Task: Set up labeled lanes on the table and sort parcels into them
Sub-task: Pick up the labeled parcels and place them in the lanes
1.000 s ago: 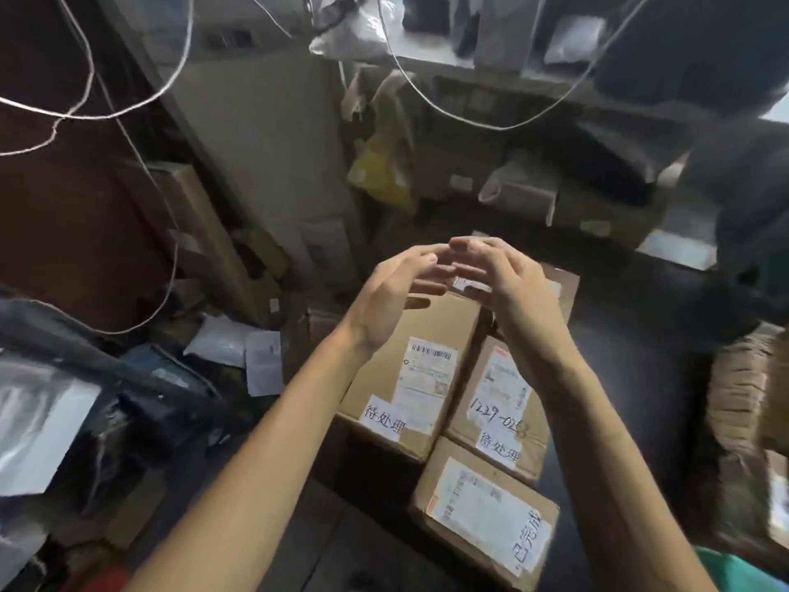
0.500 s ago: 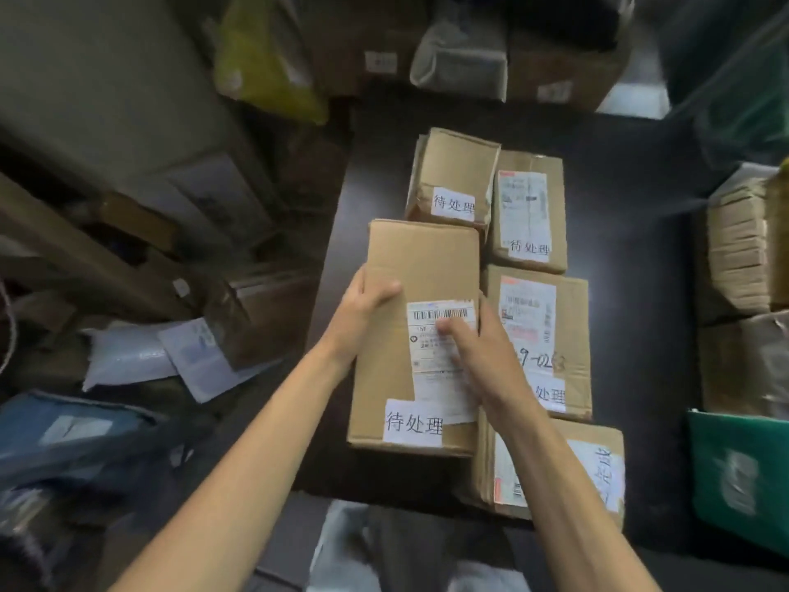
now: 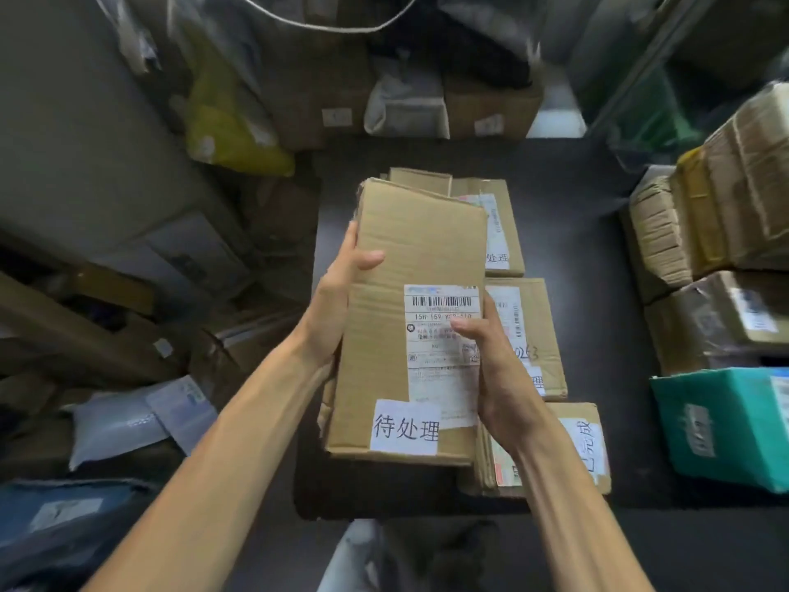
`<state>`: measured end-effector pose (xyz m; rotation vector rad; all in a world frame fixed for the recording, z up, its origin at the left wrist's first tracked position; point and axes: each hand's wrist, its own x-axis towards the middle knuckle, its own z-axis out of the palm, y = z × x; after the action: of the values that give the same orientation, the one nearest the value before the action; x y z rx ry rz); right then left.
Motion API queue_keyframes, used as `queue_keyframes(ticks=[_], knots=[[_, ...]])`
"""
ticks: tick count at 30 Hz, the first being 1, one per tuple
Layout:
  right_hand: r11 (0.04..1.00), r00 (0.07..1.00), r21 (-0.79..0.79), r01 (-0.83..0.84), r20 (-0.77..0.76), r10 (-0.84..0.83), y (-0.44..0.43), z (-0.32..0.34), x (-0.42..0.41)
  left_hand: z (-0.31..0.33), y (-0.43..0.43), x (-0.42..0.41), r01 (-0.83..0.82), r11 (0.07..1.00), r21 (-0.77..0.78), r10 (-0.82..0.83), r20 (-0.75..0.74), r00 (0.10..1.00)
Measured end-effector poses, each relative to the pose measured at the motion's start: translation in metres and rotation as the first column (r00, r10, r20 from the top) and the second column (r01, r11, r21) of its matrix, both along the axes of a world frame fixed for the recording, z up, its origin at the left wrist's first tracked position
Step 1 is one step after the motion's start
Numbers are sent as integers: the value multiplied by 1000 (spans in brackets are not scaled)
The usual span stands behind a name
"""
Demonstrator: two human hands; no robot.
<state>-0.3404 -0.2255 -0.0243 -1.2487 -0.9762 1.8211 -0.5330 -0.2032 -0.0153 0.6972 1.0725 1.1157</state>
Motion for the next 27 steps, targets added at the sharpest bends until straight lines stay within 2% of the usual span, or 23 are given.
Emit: queue_keyframes(ticks=[3,6,9,12,14,17,19,21,22,25,27], knots=[[999,987,-30,35,-155,-39,-4,26,21,42,-4,19,52,997,58,-55,49,997],[994,951,10,112,-290,-104,-6,49,46,69,-9,54,153,984,89,-158,54,986],[990,913,-2,142,-387,-132,-11,71,81,81,-5,91,175,981,88,-182,86,979],[986,874,-20,163,-461,-154,-23,87,123,92,-2,130,254,954,157,-272,103,957],[967,831,-29,254,-505,-234,-32,92,145,98,10,157,337,916,217,-346,4,938],[943,811,-1,331,-511,-285,-40,103,174,113,31,196,480,844,239,-389,-342,855],[933,815,35,359,-499,-295,-39,106,197,111,36,217,567,776,275,-455,-378,806],[926,840,100,365,-465,-281,-35,109,221,127,29,249,567,756,327,-470,-332,818],[920,847,122,372,-450,-282,-32,110,232,131,25,263,510,790,340,-423,-300,855],[924,863,119,365,-415,-288,-21,110,265,122,24,299,404,890,213,-386,-119,915],[930,883,131,343,-382,-272,-15,111,286,109,19,312,383,909,165,-387,-8,922]])
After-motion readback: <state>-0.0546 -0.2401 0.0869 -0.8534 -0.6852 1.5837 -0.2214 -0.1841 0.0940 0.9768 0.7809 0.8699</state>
